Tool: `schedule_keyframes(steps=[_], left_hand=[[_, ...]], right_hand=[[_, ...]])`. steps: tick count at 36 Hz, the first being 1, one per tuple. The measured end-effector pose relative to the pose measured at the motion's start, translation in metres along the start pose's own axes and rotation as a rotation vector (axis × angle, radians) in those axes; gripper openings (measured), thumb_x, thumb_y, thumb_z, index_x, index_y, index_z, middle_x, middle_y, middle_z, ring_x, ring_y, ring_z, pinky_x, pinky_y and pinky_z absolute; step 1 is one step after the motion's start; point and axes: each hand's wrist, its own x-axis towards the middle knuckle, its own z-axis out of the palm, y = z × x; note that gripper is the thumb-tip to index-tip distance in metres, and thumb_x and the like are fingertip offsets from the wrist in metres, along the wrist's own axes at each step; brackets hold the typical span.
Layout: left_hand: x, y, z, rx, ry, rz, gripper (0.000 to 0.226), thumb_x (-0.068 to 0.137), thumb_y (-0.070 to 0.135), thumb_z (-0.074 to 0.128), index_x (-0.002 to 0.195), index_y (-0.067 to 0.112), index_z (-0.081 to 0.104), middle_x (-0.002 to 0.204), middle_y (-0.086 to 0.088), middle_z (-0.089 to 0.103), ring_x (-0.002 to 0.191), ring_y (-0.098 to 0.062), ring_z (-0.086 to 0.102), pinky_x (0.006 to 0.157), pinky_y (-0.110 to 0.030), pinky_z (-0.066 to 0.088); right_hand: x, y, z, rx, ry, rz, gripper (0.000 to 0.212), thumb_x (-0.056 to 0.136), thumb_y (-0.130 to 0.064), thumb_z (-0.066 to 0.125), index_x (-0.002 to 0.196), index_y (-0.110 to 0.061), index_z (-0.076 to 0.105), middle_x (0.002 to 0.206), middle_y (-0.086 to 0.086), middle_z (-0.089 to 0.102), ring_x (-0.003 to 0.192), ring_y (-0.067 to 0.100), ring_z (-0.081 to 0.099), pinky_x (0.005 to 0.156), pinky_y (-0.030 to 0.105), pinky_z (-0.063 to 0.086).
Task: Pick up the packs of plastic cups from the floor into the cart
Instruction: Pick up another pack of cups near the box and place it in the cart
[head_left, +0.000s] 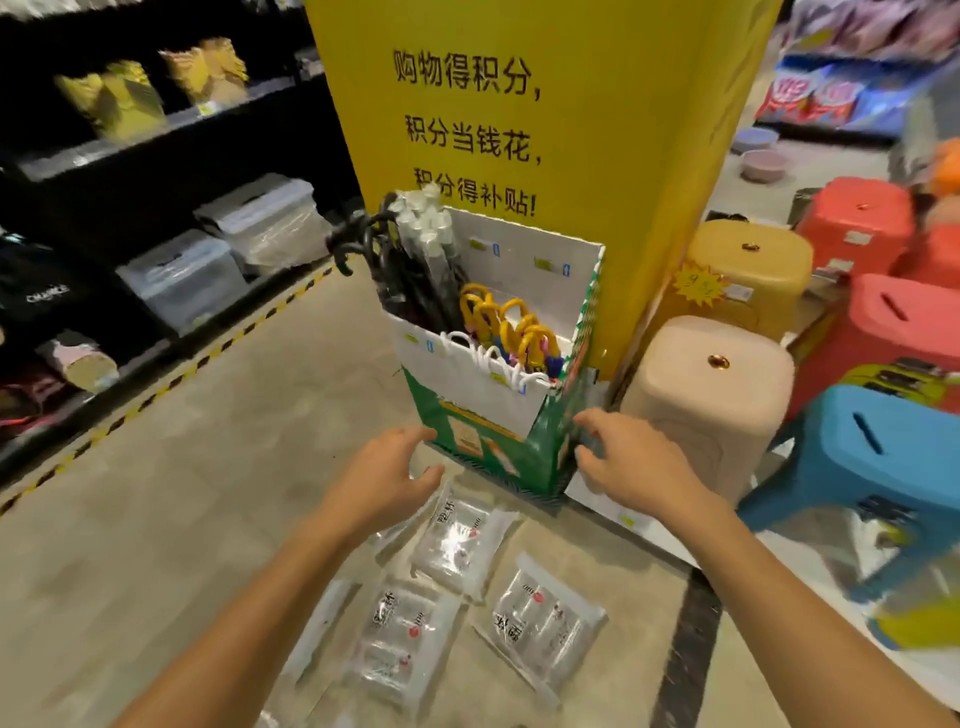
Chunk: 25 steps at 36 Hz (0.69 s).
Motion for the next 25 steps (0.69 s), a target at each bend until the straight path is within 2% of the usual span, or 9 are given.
schedule_keyframes(steps=[6, 12, 17, 22, 25], left_hand=[[0.068, -0.008, 0.04, -0.024, -0.124, 0.135, 0.049, 0.094, 0.034, 0.054, 0.142, 0.025, 0.043, 0.138, 0.001, 0.054, 0.121, -0.016, 0.052, 0.099, -0.034, 0.044], [0.12, -0.022, 0.111, -0.037, -0.31, 0.23, 0.058, 0.094, 0.037, 0.056, 0.146, 0.024, 0.037, 0.144, -0.005, 0.049, 0.128, -0.023, 0.047, 0.105, -0.042, 0.041], [0.146, -0.039, 0.189, -0.041, -0.437, 0.275, 0.055, 0.094, 0.033, 0.054, 0.146, 0.025, 0.037, 0.142, -0.007, 0.049, 0.125, -0.026, 0.051, 0.1, -0.04, 0.043], [0.166, -0.066, 0.285, -0.008, -0.501, 0.245, 0.058, 0.095, 0.031, 0.054, 0.149, 0.026, 0.034, 0.143, -0.009, 0.047, 0.127, -0.026, 0.048, 0.1, -0.036, 0.039], [0.185, -0.087, 0.356, 0.008, -0.535, 0.228, 0.058, 0.095, 0.031, 0.054, 0.149, 0.028, 0.033, 0.146, -0.007, 0.042, 0.13, -0.025, 0.045, 0.101, -0.034, 0.038]], right_hand=[[0.015, 0.025, 0.036, 0.139, 0.003, 0.198, 0.043, 0.103, -0.04, 0.052, 0.144, -0.028, 0.051, 0.135, 0.001, 0.066, 0.121, 0.026, 0.063, 0.092, 0.048, 0.058], [0.005, 0.05, 0.104, 0.266, -0.006, 0.497, 0.049, 0.103, -0.035, 0.052, 0.151, -0.029, 0.045, 0.143, 0.004, 0.06, 0.128, 0.028, 0.059, 0.097, 0.043, 0.052], [0.0, 0.071, 0.187, 0.382, -0.099, 0.651, 0.049, 0.104, -0.039, 0.052, 0.151, -0.028, 0.045, 0.139, 0.005, 0.062, 0.12, 0.027, 0.063, 0.099, 0.043, 0.054], [0.009, 0.1, 0.289, 0.484, -0.141, 0.725, 0.051, 0.105, -0.037, 0.053, 0.154, -0.028, 0.042, 0.142, 0.006, 0.06, 0.126, 0.026, 0.061, 0.103, 0.04, 0.051], [0.026, 0.13, 0.363, 0.531, -0.137, 0.752, 0.051, 0.104, -0.038, 0.053, 0.153, -0.028, 0.042, 0.142, 0.008, 0.06, 0.124, 0.028, 0.062, 0.101, 0.045, 0.053]])
